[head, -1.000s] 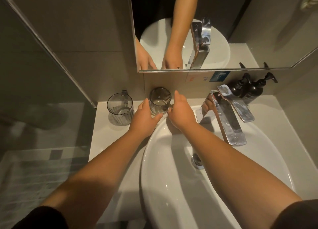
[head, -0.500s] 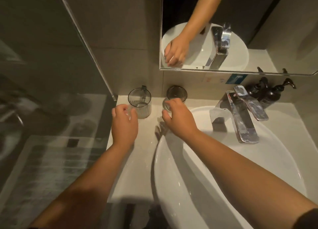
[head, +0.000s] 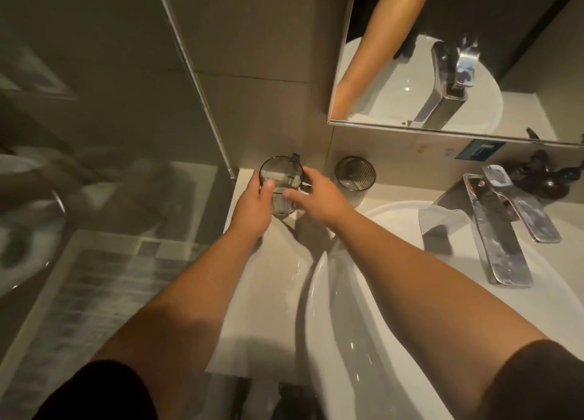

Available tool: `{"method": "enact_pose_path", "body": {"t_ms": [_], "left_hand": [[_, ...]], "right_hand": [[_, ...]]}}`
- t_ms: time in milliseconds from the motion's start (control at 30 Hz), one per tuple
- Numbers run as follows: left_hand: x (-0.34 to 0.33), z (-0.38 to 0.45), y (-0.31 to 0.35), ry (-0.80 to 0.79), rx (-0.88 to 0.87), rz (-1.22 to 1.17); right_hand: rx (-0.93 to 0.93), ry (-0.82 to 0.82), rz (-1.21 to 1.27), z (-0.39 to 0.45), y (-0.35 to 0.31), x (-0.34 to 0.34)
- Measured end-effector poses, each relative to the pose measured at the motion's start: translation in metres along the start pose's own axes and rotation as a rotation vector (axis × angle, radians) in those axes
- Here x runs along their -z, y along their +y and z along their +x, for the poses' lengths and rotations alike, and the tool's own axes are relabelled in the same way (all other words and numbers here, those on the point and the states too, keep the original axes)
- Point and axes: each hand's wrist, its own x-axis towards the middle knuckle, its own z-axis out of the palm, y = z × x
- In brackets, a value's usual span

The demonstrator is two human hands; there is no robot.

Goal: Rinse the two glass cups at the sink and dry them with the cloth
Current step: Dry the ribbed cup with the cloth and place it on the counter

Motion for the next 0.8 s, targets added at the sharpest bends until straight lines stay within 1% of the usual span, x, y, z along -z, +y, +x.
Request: {"method": "enact_pose_path", "body": {"t_ms": [67, 133, 200, 267, 333, 433, 500, 667, 800], "left_hand": [[0.004, 0.004, -0.002, 0.007, -0.003, -0.039], [0.007, 0.013, -0.01, 0.087, 0.057, -0.119], [0.009, 0.02, -0.016, 0.136, 0.108, -0.179], [0.011, 0.021, -0.009, 0.133, 0.127, -0.2], [0.011, 0.024, -0.003, 0.111, 0.125, -0.235], [0.011, 0.029, 0.001, 0.095, 0.136, -0.227], [0.011, 0.03, 0.003, 0.092, 0.14, -0.2], [0.002, 0.021, 0.002, 0.174, 0.118, -0.191], [-0.013, 0.0, -0.002, 0.149, 0.1, -0.22]], "right_hand": [[-0.024, 0.036, -0.005, -0.001, 0.001, -0.002], [-0.043, 0.074, -0.028, -0.002, 0.005, -0.003], [-0.019, 0.127, -0.088, -0.004, 0.007, -0.001], [0.041, 0.176, -0.209, -0.001, 0.01, 0.002], [0.084, 0.16, -0.3, 0.003, 0.01, 0.003], [0.109, 0.06, -0.344, 0.006, 0.006, 0.003], [0.09, 0.051, -0.35, 0.006, 0.005, 0.002], [0.003, 0.202, -0.371, 0.0, 0.0, -0.003], [-0.073, 0.268, -0.313, -0.002, 0.002, -0.006]]}}
